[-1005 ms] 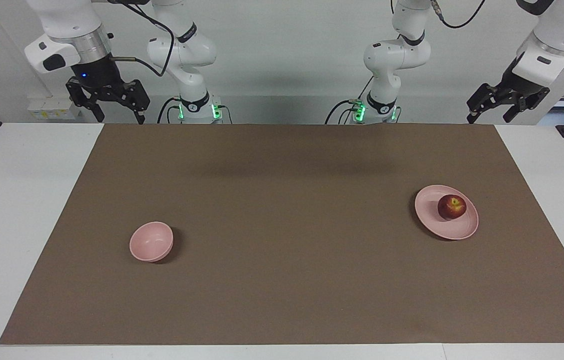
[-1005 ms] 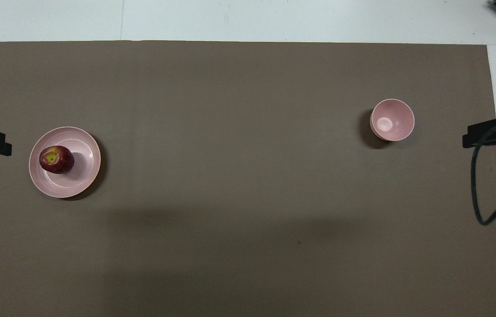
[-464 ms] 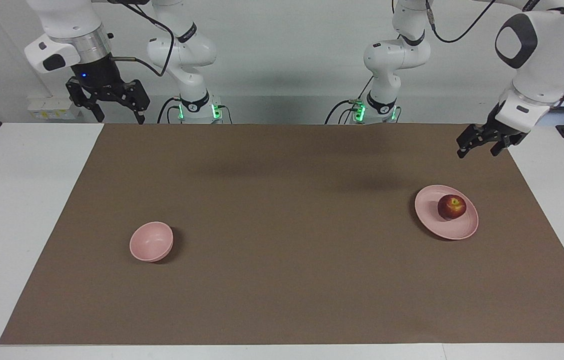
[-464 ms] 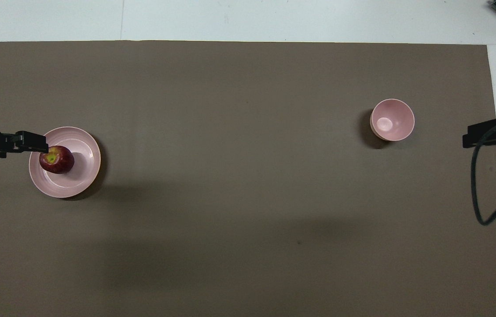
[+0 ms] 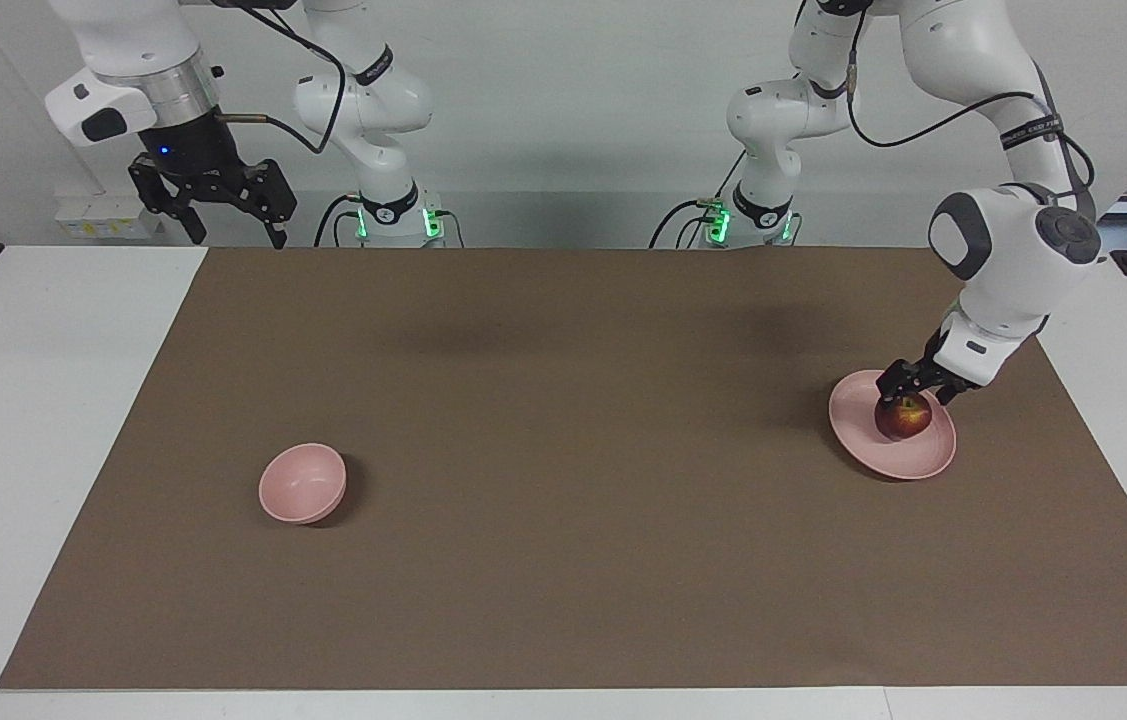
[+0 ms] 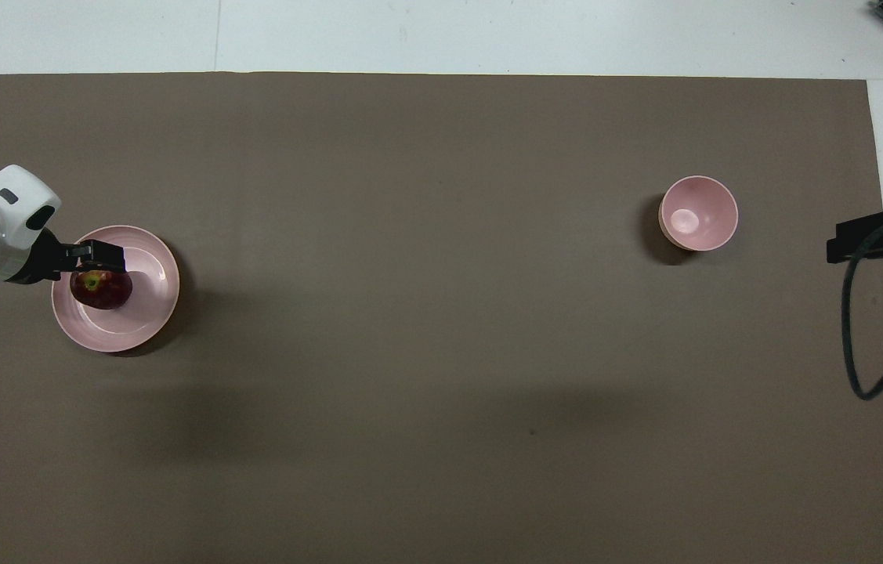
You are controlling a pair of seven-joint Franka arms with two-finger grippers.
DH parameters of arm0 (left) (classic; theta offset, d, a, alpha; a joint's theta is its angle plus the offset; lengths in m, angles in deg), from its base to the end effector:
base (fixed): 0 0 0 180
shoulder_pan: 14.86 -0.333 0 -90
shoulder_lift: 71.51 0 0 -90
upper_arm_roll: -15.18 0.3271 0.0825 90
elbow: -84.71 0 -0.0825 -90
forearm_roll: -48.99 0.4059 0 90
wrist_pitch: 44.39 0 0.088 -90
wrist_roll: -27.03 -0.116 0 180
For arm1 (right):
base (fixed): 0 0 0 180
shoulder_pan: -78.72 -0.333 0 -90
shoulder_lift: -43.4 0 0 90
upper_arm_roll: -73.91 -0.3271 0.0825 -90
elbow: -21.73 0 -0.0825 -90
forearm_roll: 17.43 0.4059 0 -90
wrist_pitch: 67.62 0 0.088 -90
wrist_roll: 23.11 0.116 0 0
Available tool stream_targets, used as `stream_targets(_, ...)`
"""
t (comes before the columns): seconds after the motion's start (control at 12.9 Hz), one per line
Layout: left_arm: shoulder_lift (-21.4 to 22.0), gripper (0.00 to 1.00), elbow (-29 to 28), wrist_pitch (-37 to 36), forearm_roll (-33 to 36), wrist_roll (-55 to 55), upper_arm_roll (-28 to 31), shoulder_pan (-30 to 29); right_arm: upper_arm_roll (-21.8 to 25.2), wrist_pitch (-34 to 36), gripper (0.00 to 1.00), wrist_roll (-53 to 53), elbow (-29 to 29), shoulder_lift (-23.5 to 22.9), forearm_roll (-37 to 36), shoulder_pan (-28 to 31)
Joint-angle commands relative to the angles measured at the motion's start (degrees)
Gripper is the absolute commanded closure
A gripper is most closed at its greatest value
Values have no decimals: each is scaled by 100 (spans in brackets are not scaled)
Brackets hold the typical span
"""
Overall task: Move apple from plate to bowl
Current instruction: 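Reach the left gripper down to the red apple and grasp it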
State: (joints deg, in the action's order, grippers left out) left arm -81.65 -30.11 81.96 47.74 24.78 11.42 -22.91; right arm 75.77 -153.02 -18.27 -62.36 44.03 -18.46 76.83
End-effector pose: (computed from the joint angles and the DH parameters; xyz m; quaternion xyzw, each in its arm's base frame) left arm 0.6078 0.0457 0.3619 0.9995 0.0247 0.0131 0.0139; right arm 0.5646 -0.0020 0.6762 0.9989 -0.0428 0.0173 0.0080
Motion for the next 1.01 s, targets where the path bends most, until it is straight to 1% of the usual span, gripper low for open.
stream_targets(0.0,-66,0,-321,477,1,-301,-55,-153,-28,94,0,-168,50,-10,121,92)
stream_targets(0.31,-128,0,-576,715,-7,-355,-55,-206,-28,94,0,-168,50,-10,121,92)
stream_targets(0.39,-128,45,-576,698,-7,-355,-55,-171,-28,94,0,-168,50,-10,121,92)
stream_targets(0.46,-137,91,-506,515,-7,-303,-55,-197,-28,94,0,-168,50,-10,121,92)
stream_targets(0.54,-155,100,-401,339,-7,-276,-55,-215,-37,94,0,-168,50,-10,121,92)
stream_targets(0.7,-277,100,81,-222,-7,-267,-55,-163,-28,94,0,-168,50,-10,121,92)
stream_targets(0.85,-287,100,599,-864,1,-276,-55,-136,-37,94,0,-168,50,-10,121,92)
stream_targets(0.93,-287,100,776,-1006,-51,-224,-63,-144,-28,94,0,-168,50,-10,121,92)
